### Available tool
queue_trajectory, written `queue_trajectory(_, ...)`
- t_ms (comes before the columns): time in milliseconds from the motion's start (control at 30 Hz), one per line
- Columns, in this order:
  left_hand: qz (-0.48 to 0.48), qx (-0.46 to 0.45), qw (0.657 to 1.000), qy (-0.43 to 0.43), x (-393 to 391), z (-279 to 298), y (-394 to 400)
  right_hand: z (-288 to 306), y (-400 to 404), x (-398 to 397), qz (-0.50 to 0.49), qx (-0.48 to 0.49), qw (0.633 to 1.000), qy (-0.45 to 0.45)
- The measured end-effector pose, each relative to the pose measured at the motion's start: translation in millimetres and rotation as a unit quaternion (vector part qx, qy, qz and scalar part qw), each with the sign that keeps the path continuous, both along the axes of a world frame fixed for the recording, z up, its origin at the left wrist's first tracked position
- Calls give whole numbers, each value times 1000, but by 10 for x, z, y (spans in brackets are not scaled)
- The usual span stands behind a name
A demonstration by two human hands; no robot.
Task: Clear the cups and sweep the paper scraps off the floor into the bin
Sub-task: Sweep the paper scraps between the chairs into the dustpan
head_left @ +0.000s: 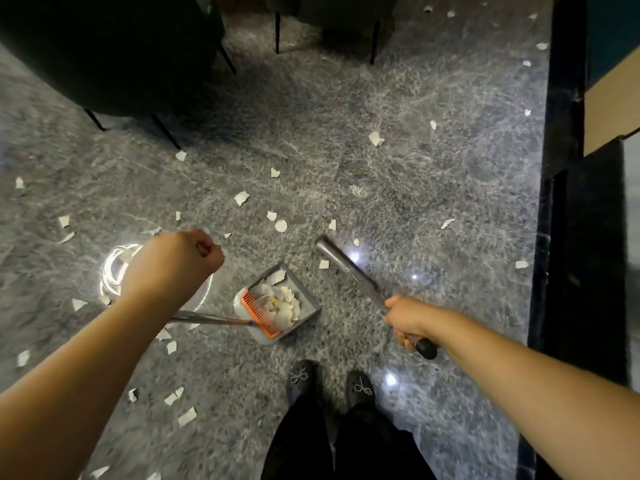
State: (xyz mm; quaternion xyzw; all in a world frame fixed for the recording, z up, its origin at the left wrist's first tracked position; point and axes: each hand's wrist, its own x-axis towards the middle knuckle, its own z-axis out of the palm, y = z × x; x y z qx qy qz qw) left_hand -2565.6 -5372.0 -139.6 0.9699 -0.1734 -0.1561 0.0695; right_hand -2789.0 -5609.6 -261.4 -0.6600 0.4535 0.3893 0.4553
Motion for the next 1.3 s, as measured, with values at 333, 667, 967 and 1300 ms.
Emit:
queue_trajectory(333, -12, -19, 1000, -10, 42, -76, 29, 285, 481, -60, -22, 107, 994, -5)
queue_trajectory(667, -10, -37, 999, -2, 93, -78, 358, 453, 551, -56, -128, 86, 988, -32)
queue_trajectory(967, 43, -54, 998, 8, 447, 48, 566, 414, 345, 285, -237, 41, 968, -68)
queue_trajectory(1300, 71, -16, 997, -5, 1159, 46, 125, 4, -684, 983, -311, -10, 950, -33)
